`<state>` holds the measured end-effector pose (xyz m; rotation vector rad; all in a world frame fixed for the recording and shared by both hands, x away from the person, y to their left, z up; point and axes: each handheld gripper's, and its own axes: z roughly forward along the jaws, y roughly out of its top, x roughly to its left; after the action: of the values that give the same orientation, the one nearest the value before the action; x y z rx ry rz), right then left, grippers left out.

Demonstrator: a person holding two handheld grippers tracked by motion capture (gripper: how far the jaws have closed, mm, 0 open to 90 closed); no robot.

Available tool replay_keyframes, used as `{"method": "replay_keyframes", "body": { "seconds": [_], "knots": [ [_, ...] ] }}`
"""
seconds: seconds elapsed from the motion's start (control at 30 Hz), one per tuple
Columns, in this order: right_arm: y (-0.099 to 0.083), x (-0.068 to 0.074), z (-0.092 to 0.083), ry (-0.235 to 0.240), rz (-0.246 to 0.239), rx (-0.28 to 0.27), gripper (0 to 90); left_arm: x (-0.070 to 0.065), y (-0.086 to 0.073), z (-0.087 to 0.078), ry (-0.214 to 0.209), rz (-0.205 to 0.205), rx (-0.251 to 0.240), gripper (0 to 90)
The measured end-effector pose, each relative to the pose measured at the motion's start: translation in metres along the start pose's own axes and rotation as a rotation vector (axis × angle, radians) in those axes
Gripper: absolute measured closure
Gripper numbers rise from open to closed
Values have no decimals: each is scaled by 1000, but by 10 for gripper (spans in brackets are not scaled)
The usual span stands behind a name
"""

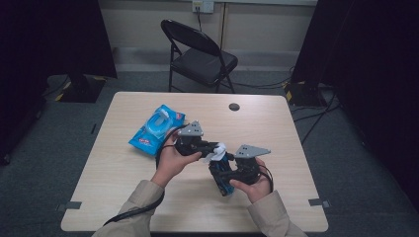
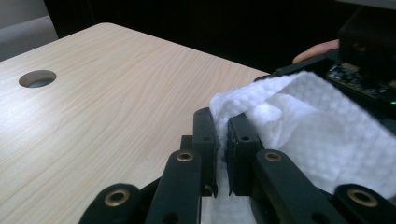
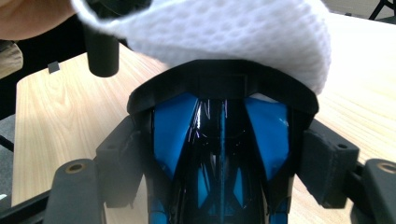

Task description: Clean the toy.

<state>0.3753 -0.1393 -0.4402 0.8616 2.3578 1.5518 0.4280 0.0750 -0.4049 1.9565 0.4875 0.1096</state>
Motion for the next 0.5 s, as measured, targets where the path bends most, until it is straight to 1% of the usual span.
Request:
{"method": "replay_keyframes", "body": {
  "seconds": [0.1,0.3,0.4,0.5],
  "knots": [
    [0,1,0,3,-1,-3,256,2,-1,2,4,-12,-3,840],
    [3,3,-2,7,-9,-12,256,8,-6,3,35,-21,10,836],
    [4,3,-3,6,-9,-17,257,11,-10,0,54,-33,16,836],
    [5,2,-5,2,-6,-21,256,14,-12,-6,54,-47,9,836]
  ]
}}
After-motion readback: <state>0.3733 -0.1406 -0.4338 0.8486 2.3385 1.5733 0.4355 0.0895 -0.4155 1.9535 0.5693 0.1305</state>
